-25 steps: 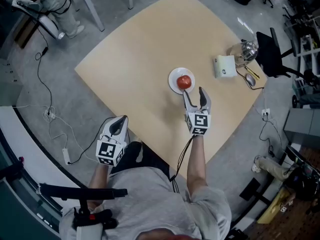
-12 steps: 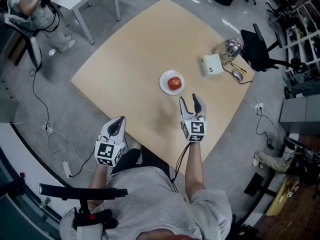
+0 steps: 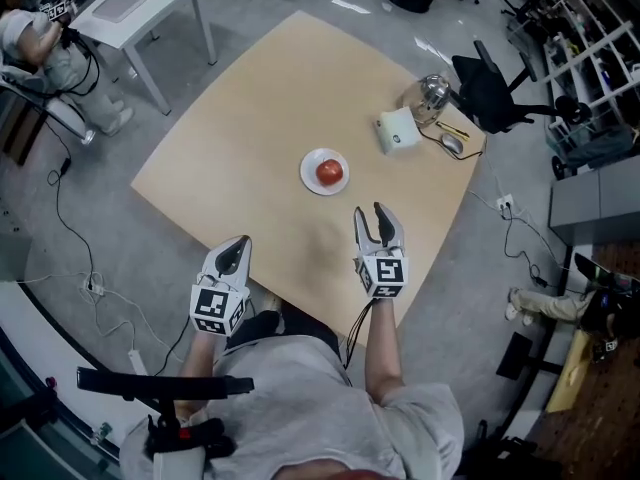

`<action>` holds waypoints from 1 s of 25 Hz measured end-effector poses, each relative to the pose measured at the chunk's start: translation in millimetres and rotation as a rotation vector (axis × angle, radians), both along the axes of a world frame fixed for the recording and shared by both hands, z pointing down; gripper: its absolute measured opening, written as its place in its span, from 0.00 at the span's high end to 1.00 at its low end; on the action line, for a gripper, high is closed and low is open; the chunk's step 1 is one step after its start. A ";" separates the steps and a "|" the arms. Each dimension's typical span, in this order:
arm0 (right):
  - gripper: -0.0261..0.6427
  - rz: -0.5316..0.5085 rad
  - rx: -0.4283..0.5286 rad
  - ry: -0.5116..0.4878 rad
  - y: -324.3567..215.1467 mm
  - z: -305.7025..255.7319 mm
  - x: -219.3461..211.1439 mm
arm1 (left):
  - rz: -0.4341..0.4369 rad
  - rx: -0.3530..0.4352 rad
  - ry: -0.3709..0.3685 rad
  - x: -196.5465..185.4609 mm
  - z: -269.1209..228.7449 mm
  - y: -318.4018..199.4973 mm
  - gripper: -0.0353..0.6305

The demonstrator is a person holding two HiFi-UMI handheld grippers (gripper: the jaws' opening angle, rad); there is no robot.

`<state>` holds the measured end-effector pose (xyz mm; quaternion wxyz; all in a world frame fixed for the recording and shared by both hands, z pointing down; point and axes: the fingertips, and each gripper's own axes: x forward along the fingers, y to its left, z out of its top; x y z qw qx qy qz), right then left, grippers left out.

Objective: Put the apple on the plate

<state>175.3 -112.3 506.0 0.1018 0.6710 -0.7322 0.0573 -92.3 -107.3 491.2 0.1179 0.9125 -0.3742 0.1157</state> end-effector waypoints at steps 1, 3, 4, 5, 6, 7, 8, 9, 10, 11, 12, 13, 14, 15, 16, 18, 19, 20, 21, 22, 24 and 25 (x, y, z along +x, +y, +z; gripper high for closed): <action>0.71 0.010 0.001 -0.004 4.9 -2.0 1.9 | 0.008 0.004 0.003 3.3 -2.3 -0.3 0.92; 0.72 0.034 0.001 -0.010 14.5 -5.9 7.3 | 0.025 0.012 0.012 10.1 -7.1 -1.6 0.92; 0.73 0.047 0.002 -0.010 19.3 -7.5 9.9 | 0.033 0.016 0.016 13.0 -9.2 -2.5 0.92; 0.73 0.058 0.004 -0.010 23.8 -8.9 12.2 | 0.041 0.020 0.020 15.3 -11.3 -3.4 0.92; 0.74 0.068 0.005 -0.010 27.9 -10.0 14.0 | 0.049 0.024 0.024 17.4 -13.3 -4.5 0.92; 0.74 0.076 0.006 -0.014 31.8 -11.1 15.5 | 0.056 0.028 0.026 19.5 -14.9 -5.6 0.92; 0.75 0.085 0.008 -0.020 35.8 -11.9 17.1 | 0.064 0.031 0.028 22.0 -16.1 -6.6 0.92; 0.75 0.094 0.011 -0.031 39.8 -12.8 18.7 | 0.072 0.034 0.030 24.9 -17.2 -7.2 0.92; 0.76 0.103 0.015 -0.040 43.4 -13.9 19.9 | 0.081 0.036 0.032 27.8 -18.4 -7.7 0.92; 0.76 0.112 0.019 -0.045 46.4 -15.4 20.8 | 0.091 0.039 0.034 30.6 -19.8 -8.4 0.92; 0.76 0.121 0.024 -0.045 48.7 -17.4 21.4 | 0.102 0.042 0.036 33.4 -21.5 -9.3 0.92; 0.77 0.130 0.030 -0.045 50.7 -19.6 22.1 | 0.114 0.046 0.037 36.7 -23.3 -10.1 0.92; 0.77 0.138 0.036 -0.045 52.9 -21.5 23.3 | 0.127 0.050 0.038 40.8 -25.1 -10.4 0.92; 0.77 0.146 0.042 -0.045 55.3 -23.2 25.0 | 0.139 0.054 0.040 45.3 -26.8 -10.2 0.92; 0.78 0.154 0.046 -0.044 58.1 -24.8 26.9 | 0.151 0.059 0.043 49.9 -28.6 -9.6 0.92; 0.78 0.171 0.054 -0.042 64.5 -27.7 29.9 | 0.173 0.066 0.050 57.9 -32.5 -8.3 0.92; 0.78 0.180 0.057 -0.042 68.1 -28.9 30.9 | 0.184 0.069 0.053 61.3 -34.1 -7.4 0.92; 0.79 0.188 0.059 -0.042 72.0 -29.8 31.7 | 0.196 0.070 0.055 64.6 -35.5 -6.4 0.92; 0.80 0.196 0.060 -0.041 75.8 -30.6 32.2 | 0.207 0.072 0.056 67.9 -36.6 -5.3 0.92; 0.80 0.204 0.061 -0.040 79.3 -31.5 32.6 | 0.219 0.074 0.058 71.3 -37.9 -4.4 0.92; 0.80 0.221 0.066 -0.040 86.3 -34.0 33.6 | 0.244 0.079 0.061 78.1 -41.1 -2.6 0.92; 0.81 0.232 0.069 -0.041 90.2 -35.3 34.5 | 0.256 0.081 0.063 81.6 -42.8 -1.4 0.92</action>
